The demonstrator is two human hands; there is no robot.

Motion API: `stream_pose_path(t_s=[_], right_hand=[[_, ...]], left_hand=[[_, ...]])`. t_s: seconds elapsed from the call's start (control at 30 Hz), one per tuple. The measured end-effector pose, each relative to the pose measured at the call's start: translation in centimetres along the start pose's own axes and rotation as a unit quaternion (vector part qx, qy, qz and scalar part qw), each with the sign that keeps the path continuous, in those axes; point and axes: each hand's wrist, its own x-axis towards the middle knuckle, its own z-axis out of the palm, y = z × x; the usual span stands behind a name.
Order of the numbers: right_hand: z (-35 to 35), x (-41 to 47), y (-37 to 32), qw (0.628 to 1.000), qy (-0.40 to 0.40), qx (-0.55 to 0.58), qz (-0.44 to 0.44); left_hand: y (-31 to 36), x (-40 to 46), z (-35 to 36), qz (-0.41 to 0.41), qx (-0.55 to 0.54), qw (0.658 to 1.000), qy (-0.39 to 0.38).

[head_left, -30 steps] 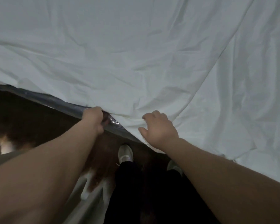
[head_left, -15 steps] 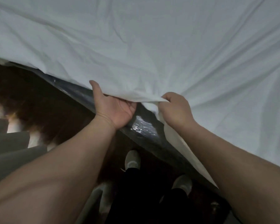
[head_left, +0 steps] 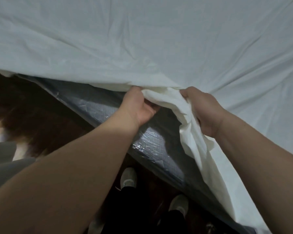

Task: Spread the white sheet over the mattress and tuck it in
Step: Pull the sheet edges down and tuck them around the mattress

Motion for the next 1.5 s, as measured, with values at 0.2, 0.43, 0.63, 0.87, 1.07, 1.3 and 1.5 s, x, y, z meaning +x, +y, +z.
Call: stream_pose_path(t_s=[0.2,0.43,0.63,0.87,1.07,1.3,1.5], right_hand=[[0.5,0.9,2.4,0.984,0.081,-0.098,-0.124],[3.2,-0.5,6.2,0.911,0.209,-0.288,-0.209],[5.9,-8.6,12.3,0.840,0.103,-0.294,-0.444],[6.0,-10.7,16.1,0.828,0.065,-0.429,-0.354],[5.7,-12.5,17.3,0.802,0.123,-0.358,-0.463],[-0.5,-17.3,26.3,0.827,0.144,-0.426,-0.338],[-6.5,-13.9,30.1,0.817,0.088,-0.562,-0.091]], left_hand=[[-0.3,-2.2,-2.9,0.030,0.089,0.986,0.136],[0.3,-11.8,-8.1,0.040,0.219,0.946,0.237],[1.8,-22.7,-8.4,0.201,0.094,0.965,0.141],[-1.1,-23.8,-12.6,0.146,0.005,0.989,0.031],[-2.6,-24.4,-16.8,0.214,-0.019,0.974,0.065],[-4.9,-25.6,-18.9,0.216,-0.017,0.953,0.212],[-3.9,-22.0,-16.9,0.268,-0.014,0.941,0.208]])
